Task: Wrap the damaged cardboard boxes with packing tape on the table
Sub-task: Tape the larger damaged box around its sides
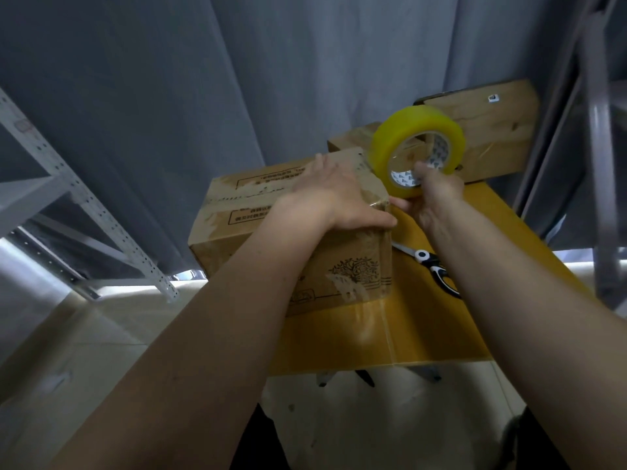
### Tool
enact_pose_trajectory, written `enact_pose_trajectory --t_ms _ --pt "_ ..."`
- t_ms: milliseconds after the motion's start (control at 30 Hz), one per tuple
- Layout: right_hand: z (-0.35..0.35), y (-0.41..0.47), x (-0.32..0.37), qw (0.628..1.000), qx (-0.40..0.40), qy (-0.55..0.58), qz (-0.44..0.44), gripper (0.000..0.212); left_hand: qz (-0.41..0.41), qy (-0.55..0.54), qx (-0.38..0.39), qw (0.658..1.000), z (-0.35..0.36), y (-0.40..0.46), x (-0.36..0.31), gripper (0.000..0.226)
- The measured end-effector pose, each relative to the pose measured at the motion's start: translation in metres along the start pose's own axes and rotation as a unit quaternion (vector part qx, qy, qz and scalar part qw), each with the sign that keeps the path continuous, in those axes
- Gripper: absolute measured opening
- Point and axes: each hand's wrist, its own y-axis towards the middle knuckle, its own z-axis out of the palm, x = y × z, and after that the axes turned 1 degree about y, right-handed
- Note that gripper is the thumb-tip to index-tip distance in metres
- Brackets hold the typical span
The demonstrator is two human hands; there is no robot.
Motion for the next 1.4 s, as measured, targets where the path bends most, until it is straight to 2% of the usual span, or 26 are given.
enact_pose_trajectory --t_ms 167,367,567,767,867,933,1000,1067,1100,1200,1267,1400 --pt "0.004 -0.005 -0.008 0.98 0.098 0.101 0.141 0.038 0.014 -0.037 0.01 0.999 0.014 0.01 -0.009 0.127" --pt "0.001 0.004 0.005 0.99 0.075 0.097 0.067 0.035 0.012 -0.049 0.03 0.998 0.016 0.013 -0.007 0.122" --pt "-0.002 0.013 -0.018 0.977 0.063 0.144 0.146 0.036 0.014 -0.055 0.03 0.998 0.016 0.012 -0.008 0.115" --pt "-0.013 0.018 -0.03 0.978 0.043 0.113 0.167 0.033 0.014 -0.049 0.007 0.999 0.012 0.009 -0.01 0.108" --pt "-0.016 0.016 -0.033 0.984 0.034 0.054 0.168 0.024 0.029 -0.122 0.055 0.991 -0.001 0.004 -0.004 0.103" --pt "-0.019 0.013 -0.039 0.986 0.036 0.024 0.163 0.018 -0.004 -0.181 0.055 0.982 -0.011 0.001 0.01 0.096" --pt "-0.023 0.012 -0.05 0.986 0.041 0.012 0.163 0.025 -0.121 -0.12 -0.003 0.985 -0.016 -0.001 0.037 0.094" --pt "-0.024 0.012 -0.057 0.983 0.046 0.002 0.176 0.03 -0.258 -0.045 -0.038 0.964 -0.011 -0.008 0.074 0.093" --pt "-0.024 0.012 -0.059 0.982 0.054 0.001 0.179 0.03 -0.301 -0.062 -0.032 0.951 -0.007 -0.014 0.091 0.094" --pt "-0.02 0.009 -0.065 0.979 0.085 -0.021 0.186 0.033 -0.318 -0.16 -0.013 0.934 0.006 -0.025 0.127 0.096" --pt "-0.018 0.007 -0.068 0.978 0.095 -0.044 0.178 0.037 -0.308 -0.157 -0.025 0.938 0.01 -0.025 0.134 0.094" --pt "-0.017 0.0 -0.068 0.978 0.117 -0.068 0.157 0.05 -0.292 -0.128 -0.061 0.946 0.016 -0.025 0.139 0.075"
